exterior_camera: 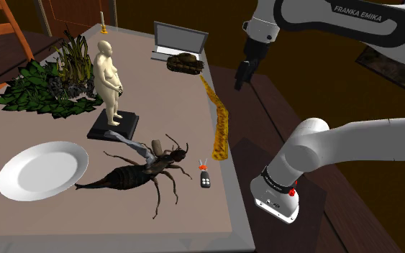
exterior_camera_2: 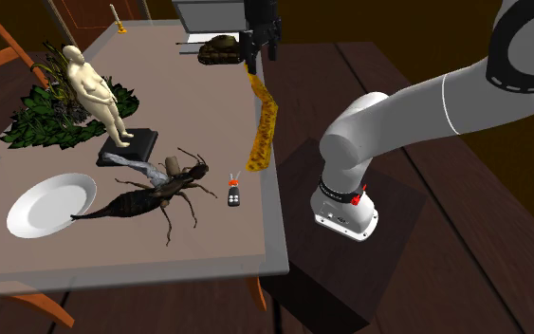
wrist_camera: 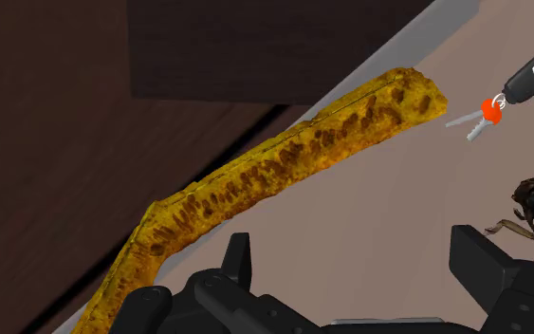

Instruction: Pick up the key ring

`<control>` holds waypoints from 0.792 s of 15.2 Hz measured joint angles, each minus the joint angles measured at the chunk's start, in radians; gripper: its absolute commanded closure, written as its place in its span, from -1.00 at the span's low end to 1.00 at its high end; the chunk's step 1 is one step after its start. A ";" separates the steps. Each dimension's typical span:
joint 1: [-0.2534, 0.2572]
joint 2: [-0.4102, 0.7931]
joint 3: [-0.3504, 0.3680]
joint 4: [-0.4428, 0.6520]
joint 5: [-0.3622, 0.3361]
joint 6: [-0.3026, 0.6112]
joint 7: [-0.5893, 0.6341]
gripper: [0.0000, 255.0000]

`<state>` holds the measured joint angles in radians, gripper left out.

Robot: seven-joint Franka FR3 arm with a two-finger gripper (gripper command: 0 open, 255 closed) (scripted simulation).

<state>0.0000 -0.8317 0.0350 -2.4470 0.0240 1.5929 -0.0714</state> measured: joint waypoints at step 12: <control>0.122 -0.108 0.190 -0.256 0.166 0.174 0.155 -1.00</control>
<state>0.1219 -0.9394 0.2254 -2.7030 0.1895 1.7666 0.0836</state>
